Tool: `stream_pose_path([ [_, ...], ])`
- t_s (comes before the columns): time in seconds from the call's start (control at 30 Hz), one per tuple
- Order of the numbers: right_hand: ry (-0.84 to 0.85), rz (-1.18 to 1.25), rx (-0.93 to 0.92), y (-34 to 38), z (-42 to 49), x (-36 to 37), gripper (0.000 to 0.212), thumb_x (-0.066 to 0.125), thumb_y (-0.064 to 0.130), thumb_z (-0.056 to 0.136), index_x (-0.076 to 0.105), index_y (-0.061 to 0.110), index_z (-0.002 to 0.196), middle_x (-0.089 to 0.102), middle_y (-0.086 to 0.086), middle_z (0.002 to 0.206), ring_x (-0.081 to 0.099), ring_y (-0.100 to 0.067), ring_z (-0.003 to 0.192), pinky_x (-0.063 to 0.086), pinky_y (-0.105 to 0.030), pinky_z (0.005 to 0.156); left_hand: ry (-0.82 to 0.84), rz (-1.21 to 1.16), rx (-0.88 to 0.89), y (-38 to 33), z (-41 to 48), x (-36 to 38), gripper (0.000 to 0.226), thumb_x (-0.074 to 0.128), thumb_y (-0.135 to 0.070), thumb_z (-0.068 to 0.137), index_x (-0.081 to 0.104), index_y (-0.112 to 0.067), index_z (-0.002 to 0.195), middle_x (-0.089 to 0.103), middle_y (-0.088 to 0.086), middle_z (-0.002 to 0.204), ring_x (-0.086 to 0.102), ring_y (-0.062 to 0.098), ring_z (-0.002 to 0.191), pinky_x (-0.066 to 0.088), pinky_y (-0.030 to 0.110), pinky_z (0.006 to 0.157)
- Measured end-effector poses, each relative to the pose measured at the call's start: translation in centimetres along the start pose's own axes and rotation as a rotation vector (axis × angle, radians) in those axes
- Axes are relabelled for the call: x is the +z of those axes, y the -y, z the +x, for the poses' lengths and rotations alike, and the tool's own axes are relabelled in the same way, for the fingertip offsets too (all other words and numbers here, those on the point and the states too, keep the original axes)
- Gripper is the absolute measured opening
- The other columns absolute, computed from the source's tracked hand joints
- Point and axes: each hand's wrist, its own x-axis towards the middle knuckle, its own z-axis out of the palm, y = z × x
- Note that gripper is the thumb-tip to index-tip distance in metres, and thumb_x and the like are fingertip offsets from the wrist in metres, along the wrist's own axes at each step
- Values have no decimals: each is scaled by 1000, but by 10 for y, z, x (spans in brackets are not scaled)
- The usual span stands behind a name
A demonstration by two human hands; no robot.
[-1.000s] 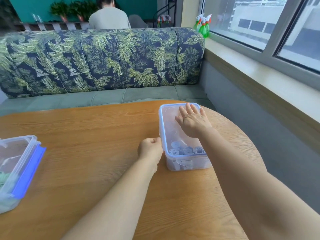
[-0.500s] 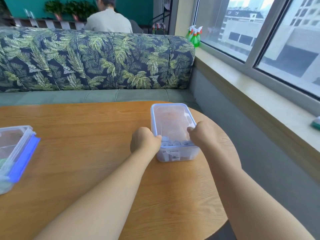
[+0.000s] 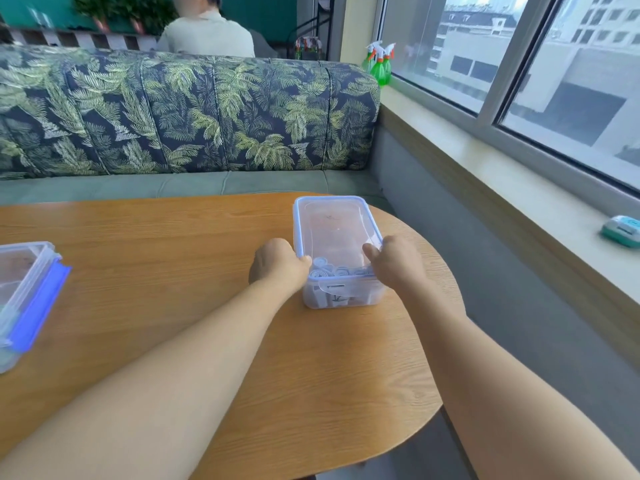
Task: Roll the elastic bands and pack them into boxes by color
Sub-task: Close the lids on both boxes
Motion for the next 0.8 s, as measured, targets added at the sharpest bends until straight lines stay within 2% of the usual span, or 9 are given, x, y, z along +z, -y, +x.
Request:
stream_pose_path([
  [0.07, 30, 22, -72, -3, -5, -11, 24, 46, 30, 99, 56, 9, 95, 59, -10, 98, 55, -34, 98, 45, -38, 76, -87, 102, 226, 1, -5, 0, 28, 59, -32, 93, 65, -12, 112, 60, 9, 124, 52, 30, 116, 44, 35, 85],
  [0.13, 49, 79, -185, -8, -12, -28, 40, 54, 23, 96, 53, 8, 133, 58, -8, 131, 51, -30, 122, 42, -36, 93, -14, 132, 501, 1, -9, -1, 47, 58, -35, 94, 52, -17, 138, 44, 4, 148, 34, 22, 139, 31, 36, 111],
  [0.2, 167, 82, -265, -12, -21, -41, 62, 67, 20, 88, 46, 16, 146, 48, 0, 147, 47, -20, 130, 36, -25, 94, 162, 230, 643, 0, -12, -2, 67, 61, -46, 90, 39, -21, 147, 28, 0, 158, 19, 13, 147, 14, 33, 120],
  [0.27, 288, -80, -305, -16, -27, -44, 78, 76, 24, 82, 38, 19, 151, 36, 3, 156, 40, -18, 137, 33, -23, 100, 269, 331, 659, 4, -11, -1, 83, 67, -53, 82, 31, -24, 151, 20, -3, 160, 14, 9, 148, 11, 32, 120],
  [0.33, 297, -257, -352, -17, -30, -39, 81, 77, 29, 82, 35, 17, 151, 28, 1, 160, 36, -23, 140, 35, -32, 109, 283, 344, 646, 7, -8, -1, 88, 71, -53, 79, 29, -26, 151, 18, -5, 160, 13, 7, 148, 16, 33, 120],
  [0.43, 215, -425, -448, -16, -32, -34, 65, 74, 35, 84, 47, 11, 139, 44, -9, 148, 47, -30, 127, 45, -44, 100, 237, 345, 656, 6, -8, 1, 80, 69, -50, 83, 31, -28, 151, 21, -7, 159, 15, 7, 147, 20, 33, 119],
  [0.57, 134, -481, -493, -19, -29, -30, 53, 71, 38, 86, 54, 12, 128, 53, -9, 138, 54, -29, 115, 50, -38, 84, 135, 414, 681, 4, -13, 5, 68, 61, -49, 90, 33, -29, 150, 24, -9, 158, 18, 4, 146, 24, 29, 114],
  [0.67, 69, -523, -537, -20, -27, -25, 44, 68, 39, 88, 55, 12, 120, 57, -5, 124, 53, -25, 96, 39, -32, 67, 97, 532, 741, 2, -15, 4, 61, 50, -50, 96, 32, -29, 150, 26, -8, 158, 19, 5, 146, 29, 29, 112],
  [0.8, 16, -569, -556, -23, -24, -19, 43, 64, 42, 90, 56, 14, 122, 57, -5, 126, 57, -26, 100, 38, -31, 69, 32, 656, 806, 0, -18, 2, 52, 42, -49, 99, 39, -26, 146, 36, -7, 154, 29, 8, 143, 39, 34, 107],
])
